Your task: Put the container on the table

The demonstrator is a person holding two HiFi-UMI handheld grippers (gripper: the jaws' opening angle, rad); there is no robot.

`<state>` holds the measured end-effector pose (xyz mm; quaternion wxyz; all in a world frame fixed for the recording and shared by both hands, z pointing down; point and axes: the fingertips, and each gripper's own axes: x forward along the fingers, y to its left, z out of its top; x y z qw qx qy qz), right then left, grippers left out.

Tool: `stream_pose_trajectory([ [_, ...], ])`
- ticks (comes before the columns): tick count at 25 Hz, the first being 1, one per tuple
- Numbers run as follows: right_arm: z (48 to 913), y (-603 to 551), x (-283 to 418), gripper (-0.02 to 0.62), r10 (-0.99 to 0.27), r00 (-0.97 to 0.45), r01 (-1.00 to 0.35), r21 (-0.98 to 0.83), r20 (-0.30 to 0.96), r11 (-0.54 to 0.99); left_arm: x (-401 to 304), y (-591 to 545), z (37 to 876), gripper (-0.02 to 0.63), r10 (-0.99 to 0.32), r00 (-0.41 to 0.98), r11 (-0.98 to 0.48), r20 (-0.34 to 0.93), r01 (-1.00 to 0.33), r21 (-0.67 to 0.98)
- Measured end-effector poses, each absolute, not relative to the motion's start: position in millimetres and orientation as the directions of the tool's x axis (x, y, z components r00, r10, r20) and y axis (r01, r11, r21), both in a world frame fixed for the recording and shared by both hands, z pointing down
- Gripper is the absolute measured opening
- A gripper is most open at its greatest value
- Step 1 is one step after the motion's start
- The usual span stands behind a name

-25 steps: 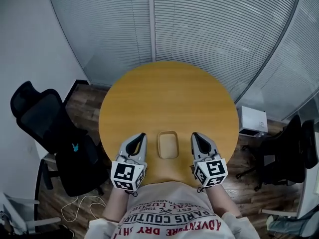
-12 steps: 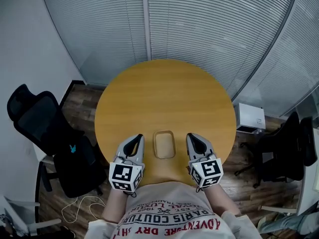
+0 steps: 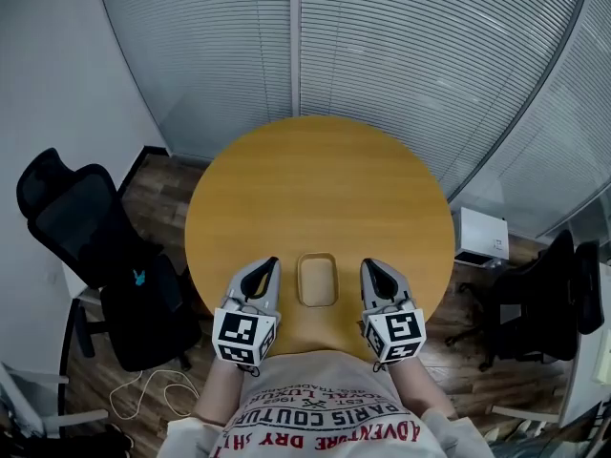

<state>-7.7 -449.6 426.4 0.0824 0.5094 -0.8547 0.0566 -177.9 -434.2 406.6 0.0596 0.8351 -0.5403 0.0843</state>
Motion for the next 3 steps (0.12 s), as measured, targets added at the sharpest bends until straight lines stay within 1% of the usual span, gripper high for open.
stream_pose_trajectory([
  [3, 427.5, -449.6, -10.4, 0.008, -0.861, -0.467, -0.881, -0.017, 0.200, 0.474, -181.0, -434.1, 409.9, 0.012, -0.892, 0.400, -0.407, 0.213, -0.914, 0.012],
])
